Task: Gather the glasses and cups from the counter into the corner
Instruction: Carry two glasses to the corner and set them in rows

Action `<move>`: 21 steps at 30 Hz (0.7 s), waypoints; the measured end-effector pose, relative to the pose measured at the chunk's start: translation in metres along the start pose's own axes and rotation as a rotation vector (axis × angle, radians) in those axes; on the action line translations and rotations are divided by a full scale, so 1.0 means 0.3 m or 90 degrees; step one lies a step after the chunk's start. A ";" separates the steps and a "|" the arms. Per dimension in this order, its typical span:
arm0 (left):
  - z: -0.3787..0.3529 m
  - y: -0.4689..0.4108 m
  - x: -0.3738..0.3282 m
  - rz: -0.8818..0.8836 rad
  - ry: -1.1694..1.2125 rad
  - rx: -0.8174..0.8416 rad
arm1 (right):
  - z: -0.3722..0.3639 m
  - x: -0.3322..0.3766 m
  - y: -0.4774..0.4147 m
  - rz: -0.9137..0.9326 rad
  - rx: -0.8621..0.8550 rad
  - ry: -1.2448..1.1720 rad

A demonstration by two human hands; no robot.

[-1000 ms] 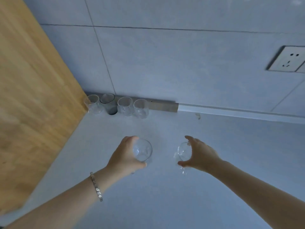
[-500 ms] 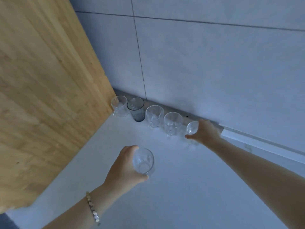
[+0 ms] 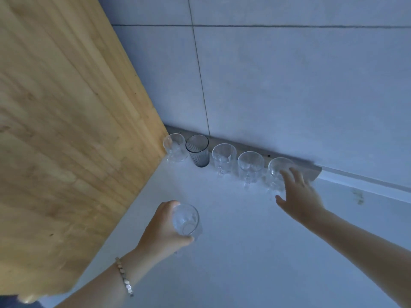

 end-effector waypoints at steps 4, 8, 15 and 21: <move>0.109 -0.152 0.082 -0.007 -0.048 0.009 | -0.028 0.075 0.118 0.009 0.043 0.034; 0.222 -0.325 0.095 -0.058 -0.114 0.025 | -0.077 0.177 0.215 -0.031 0.121 0.019; 0.286 -0.538 0.118 -0.135 -0.198 0.058 | -0.139 0.327 0.318 -0.108 0.124 -0.022; 0.195 -0.752 0.257 -0.145 -0.334 0.048 | -0.159 0.347 0.382 -0.174 0.124 -0.036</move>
Point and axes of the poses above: each hand's wrist, its own y-axis away from the middle knuckle, its own z-axis out of the back of the hand, x = y × z, the point moved 5 cm from there along -y, towards the middle knuckle, and after that the axes turned 2 degrees about -x, right-handed, at the moved point
